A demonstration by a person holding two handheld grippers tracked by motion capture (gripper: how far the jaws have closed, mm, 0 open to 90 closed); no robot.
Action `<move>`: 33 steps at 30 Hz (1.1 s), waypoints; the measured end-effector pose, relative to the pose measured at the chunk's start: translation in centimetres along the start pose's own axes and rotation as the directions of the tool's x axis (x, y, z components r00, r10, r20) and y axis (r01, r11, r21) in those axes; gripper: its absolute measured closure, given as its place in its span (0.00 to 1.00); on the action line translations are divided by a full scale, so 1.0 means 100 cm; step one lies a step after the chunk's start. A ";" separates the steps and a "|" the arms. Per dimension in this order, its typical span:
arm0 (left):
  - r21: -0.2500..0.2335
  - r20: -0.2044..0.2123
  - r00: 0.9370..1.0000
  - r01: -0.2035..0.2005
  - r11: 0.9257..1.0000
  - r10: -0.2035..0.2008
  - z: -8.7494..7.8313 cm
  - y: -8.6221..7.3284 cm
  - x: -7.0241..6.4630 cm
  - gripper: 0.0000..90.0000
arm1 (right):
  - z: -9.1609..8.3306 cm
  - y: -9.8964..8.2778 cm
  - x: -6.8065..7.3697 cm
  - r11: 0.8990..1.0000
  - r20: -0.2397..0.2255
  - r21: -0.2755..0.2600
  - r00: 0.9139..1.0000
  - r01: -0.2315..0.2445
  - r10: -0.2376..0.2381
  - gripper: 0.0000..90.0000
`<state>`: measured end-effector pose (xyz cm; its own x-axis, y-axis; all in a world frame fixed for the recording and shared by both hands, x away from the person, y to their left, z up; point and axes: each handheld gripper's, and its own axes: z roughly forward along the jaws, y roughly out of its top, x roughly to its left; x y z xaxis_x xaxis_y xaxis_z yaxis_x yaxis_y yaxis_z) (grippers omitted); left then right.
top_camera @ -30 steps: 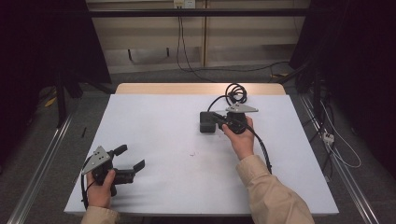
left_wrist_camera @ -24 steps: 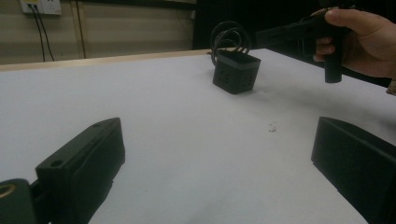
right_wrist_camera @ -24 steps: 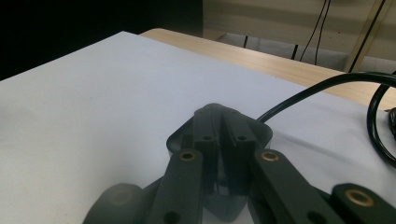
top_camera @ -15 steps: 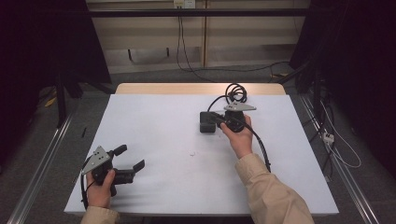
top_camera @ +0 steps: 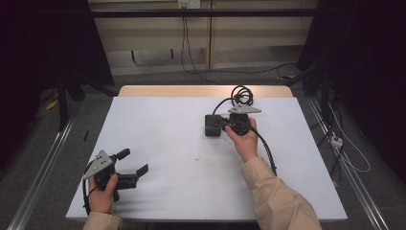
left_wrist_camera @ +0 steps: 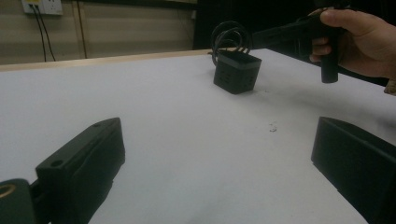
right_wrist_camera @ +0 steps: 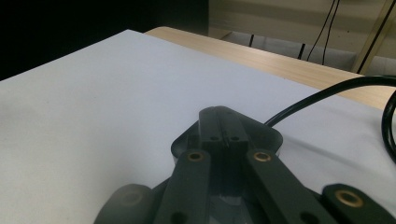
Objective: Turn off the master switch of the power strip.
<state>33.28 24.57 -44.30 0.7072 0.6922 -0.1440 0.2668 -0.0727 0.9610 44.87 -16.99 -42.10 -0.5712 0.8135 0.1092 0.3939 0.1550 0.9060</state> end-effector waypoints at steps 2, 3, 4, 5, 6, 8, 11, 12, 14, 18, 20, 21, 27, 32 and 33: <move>0.001 0.001 1.000 0.000 1.000 0.000 0.000 0.000 0.000 0.03 | 0.000 0.000 0.000 1.000 0.000 -0.001 1.000 -0.004 0.004 1.00; 0.001 0.000 1.000 0.002 1.000 -0.002 0.000 0.000 0.000 0.03 | 0.001 0.000 -0.001 1.000 0.000 -0.001 1.000 -0.004 0.004 1.00; 0.000 0.001 1.000 0.003 1.000 -0.003 0.000 0.000 0.000 0.03 | 0.001 0.000 -0.001 1.000 0.001 0.000 1.000 -0.003 0.003 1.00; 0.001 0.001 1.000 0.000 1.000 0.000 0.000 0.000 0.000 0.03 | 0.001 0.000 -0.001 1.000 0.001 0.000 1.000 -0.002 0.002 1.00; 0.001 0.001 1.000 0.000 1.000 0.000 0.000 0.000 0.000 0.03 | 0.001 0.000 -0.001 1.000 0.001 0.002 1.000 -0.003 0.003 1.00; 0.000 0.000 1.000 0.003 1.000 -0.003 0.000 0.000 0.000 0.03 | 0.002 0.000 -0.001 1.000 0.003 0.003 1.000 0.000 0.000 1.00; 0.000 0.000 1.000 0.000 1.000 0.000 0.000 0.000 0.000 0.03 | 0.003 0.000 -0.001 1.000 0.005 0.005 1.000 -0.002 0.002 1.00; 0.000 -0.001 1.000 0.000 1.000 0.000 0.000 0.000 0.000 0.03 | 0.003 0.001 -0.001 1.000 0.005 0.006 1.000 0.001 -0.001 1.00; 0.000 -0.001 1.000 0.003 1.000 -0.003 0.000 0.000 0.000 0.03 | 0.004 0.001 -0.001 1.000 0.003 0.010 1.000 0.008 -0.008 1.00; 0.000 -0.002 1.000 0.001 1.000 -0.001 0.000 0.000 0.000 0.03 | 0.005 0.001 0.001 1.000 0.005 0.012 1.000 0.018 -0.018 1.00; 0.000 -0.002 1.000 0.003 1.000 -0.003 0.000 0.000 0.000 0.03 | 0.006 0.001 0.001 1.000 0.003 0.015 1.000 0.022 -0.022 1.00; 0.000 -0.002 1.000 0.004 1.000 -0.004 0.000 0.000 0.000 0.03 | 0.007 0.001 0.001 1.000 0.005 0.017 1.000 0.021 -0.022 1.00; -0.001 -0.002 1.000 0.004 1.000 -0.004 0.000 0.000 0.000 0.03 | 0.010 -0.001 0.001 0.999 0.005 0.023 1.000 0.026 -0.026 1.00; -0.002 -0.001 1.000 0.004 1.000 -0.004 0.000 0.000 0.000 0.03 | 0.013 -0.004 0.001 0.999 0.007 0.034 1.000 0.029 -0.030 1.00; -0.002 -0.001 1.000 0.003 1.000 -0.003 0.000 0.000 0.000 0.03 | 0.014 -0.004 0.001 0.999 0.008 0.035 0.999 0.031 -0.031 1.00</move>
<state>33.27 24.61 -44.31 0.7057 0.6931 -0.1470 0.2677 -0.0688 0.9610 45.61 -16.17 -43.02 -0.5773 0.8129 0.0777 0.4009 0.1992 0.8942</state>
